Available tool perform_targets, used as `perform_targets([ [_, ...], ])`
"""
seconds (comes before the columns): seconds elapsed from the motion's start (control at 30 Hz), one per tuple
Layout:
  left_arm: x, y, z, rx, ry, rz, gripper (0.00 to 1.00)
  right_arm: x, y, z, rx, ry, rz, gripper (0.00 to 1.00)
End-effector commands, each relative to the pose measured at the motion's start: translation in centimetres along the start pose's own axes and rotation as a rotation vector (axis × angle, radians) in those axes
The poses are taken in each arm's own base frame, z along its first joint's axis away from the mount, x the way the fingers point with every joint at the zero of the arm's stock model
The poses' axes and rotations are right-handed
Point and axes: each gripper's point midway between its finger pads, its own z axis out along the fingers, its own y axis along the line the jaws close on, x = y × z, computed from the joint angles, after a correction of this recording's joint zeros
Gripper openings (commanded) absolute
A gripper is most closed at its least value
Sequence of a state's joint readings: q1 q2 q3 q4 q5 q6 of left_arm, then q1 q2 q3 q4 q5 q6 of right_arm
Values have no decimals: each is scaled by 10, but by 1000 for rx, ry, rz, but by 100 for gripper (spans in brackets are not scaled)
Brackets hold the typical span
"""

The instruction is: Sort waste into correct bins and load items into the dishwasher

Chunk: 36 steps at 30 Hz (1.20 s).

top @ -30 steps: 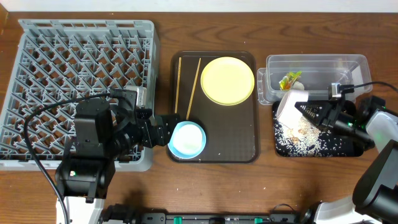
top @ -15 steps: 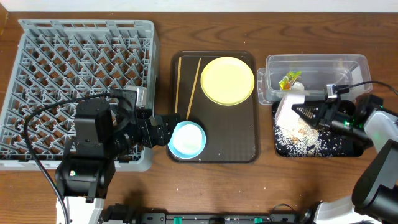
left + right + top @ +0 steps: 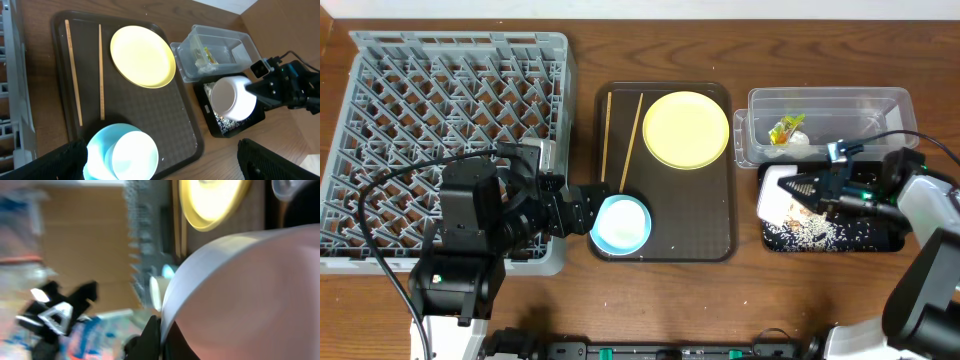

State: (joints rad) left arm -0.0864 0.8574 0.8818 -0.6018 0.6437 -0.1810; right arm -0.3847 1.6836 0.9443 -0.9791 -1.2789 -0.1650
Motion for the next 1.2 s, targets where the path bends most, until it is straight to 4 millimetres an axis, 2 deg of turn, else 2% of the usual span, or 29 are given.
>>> perform_targets([
  [0.0,-7,-3,-4,-2,-19,16,96,-2,14,-2,177,11,-185,1],
  [0.1,-7,-3,-4,-2,-19,16,96,2,43,0,179,-5,-319,1],
  [0.17,-7,-3,-4,-2,-19,16,96,1,38,-2,309,-37,-283,1],
  [0.23,-7,-3,-4,-2,-19,16,96,5,35,0,445,-49,-329,1],
  [0.3,-7,-3,-4,-2,-19,16,96,16,43,13,495,-20,-410,1],
  [0.43,-7,-3,-4,-2,-19,16,96,46,55,54,560,85,-569,1],
  [0.6,-7,-3,-4,-2,-19,16,96,66,36,103,800,145,-767,1],
  [0.7,-7,-3,-4,-2,-19,16,96,77,24,127,878,178,-854,1],
  [0.9,-7,-3,-4,-2,-19,16,96,90,-7,157,907,275,-842,2],
  [0.97,-7,-3,-4,-2,-19,16,96,96,-15,162,897,315,-822,8],
  [1.07,-7,-3,-4,-2,-19,16,96,98,-19,163,899,337,-825,36],
  [1.17,-7,-4,-4,-2,-20,16,96,97,-7,164,871,324,-832,46],
])
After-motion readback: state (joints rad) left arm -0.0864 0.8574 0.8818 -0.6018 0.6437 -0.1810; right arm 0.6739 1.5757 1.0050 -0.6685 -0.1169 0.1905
